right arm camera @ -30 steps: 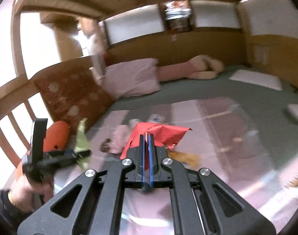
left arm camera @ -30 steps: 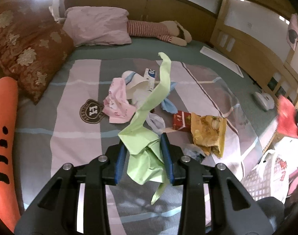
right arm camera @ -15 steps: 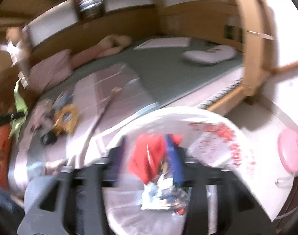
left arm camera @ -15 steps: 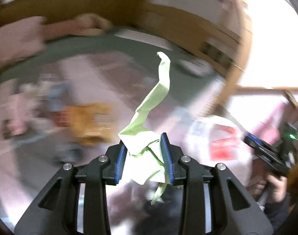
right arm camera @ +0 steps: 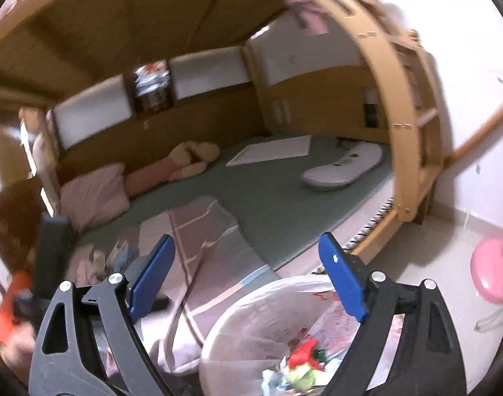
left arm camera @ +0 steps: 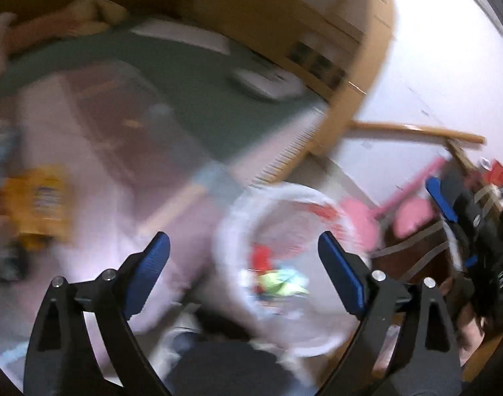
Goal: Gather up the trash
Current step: 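Move both tools back over the trash on the bed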
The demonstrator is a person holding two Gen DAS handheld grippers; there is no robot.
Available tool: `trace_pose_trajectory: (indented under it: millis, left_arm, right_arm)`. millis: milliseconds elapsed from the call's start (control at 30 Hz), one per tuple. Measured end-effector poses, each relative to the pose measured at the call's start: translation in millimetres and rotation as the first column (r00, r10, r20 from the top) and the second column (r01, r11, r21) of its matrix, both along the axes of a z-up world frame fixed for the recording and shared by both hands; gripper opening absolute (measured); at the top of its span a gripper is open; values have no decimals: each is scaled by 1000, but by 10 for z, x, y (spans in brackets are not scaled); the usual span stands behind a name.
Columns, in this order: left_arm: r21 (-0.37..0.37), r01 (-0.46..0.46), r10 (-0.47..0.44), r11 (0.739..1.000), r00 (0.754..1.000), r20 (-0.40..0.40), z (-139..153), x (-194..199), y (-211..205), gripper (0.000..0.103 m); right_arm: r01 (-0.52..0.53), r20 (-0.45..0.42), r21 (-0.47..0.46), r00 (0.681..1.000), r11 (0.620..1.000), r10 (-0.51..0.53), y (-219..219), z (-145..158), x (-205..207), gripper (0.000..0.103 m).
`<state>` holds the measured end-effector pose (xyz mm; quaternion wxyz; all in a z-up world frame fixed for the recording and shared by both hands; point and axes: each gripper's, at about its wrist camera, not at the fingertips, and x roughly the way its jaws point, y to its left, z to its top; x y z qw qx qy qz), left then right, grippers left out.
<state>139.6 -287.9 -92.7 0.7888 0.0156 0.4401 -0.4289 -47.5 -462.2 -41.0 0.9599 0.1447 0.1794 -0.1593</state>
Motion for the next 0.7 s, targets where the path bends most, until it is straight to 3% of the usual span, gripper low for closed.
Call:
trace_pose_trajectory:
  millis: [67, 133, 233, 300, 433, 500, 533, 600, 633, 700]
  left_arm:
    - [30, -113, 109, 993, 988, 112, 130, 149, 543, 95]
    - [36, -202, 193, 979, 966, 172, 229, 250, 967, 97]
    - [26, -412, 396, 911, 890, 224, 332, 454, 1927, 98]
    - [20, -496, 480, 868, 849, 221, 360, 539, 2345, 98]
    - [2, -623, 603, 782, 757, 254, 229, 562, 3040, 99]
    - [14, -659, 631, 752, 726, 271, 82, 597, 3208, 99]
    - [27, -670, 640, 742, 719, 272, 5, 604, 3289, 99]
    - [80, -685, 654, 724, 718, 237, -128, 690, 3353, 99]
    - [58, -680, 655, 731, 723, 220, -103, 689, 3381, 99]
    - [15, -671, 651, 742, 725, 225, -40, 638, 3381, 99]
  right_arm:
    - [-78, -51, -18, 996, 997, 77, 240, -59, 295, 87]
    - [-160, -80, -25, 984, 987, 158, 514, -88, 553, 88]
    - [-290, -93, -32, 954, 957, 286, 989, -55, 976, 88]
    - [-361, -85, -40, 930, 932, 357, 1289, 2, 1245, 90]
    - [-479, -59, -40, 877, 877, 476, 1859, 143, 1768, 91]
    - [-498, -47, -41, 867, 866, 496, 2058, 151, 1927, 91]
    - [-497, -36, -53, 868, 866, 496, 2142, 108, 1971, 91]
    - [-434, 3, -116, 900, 894, 437, 2210, -101, 1955, 91]
    - [-417, -15, -132, 908, 899, 419, 2225, -212, 1968, 92]
    - [-463, -128, -53, 882, 885, 454, 2227, -355, 2110, 92]
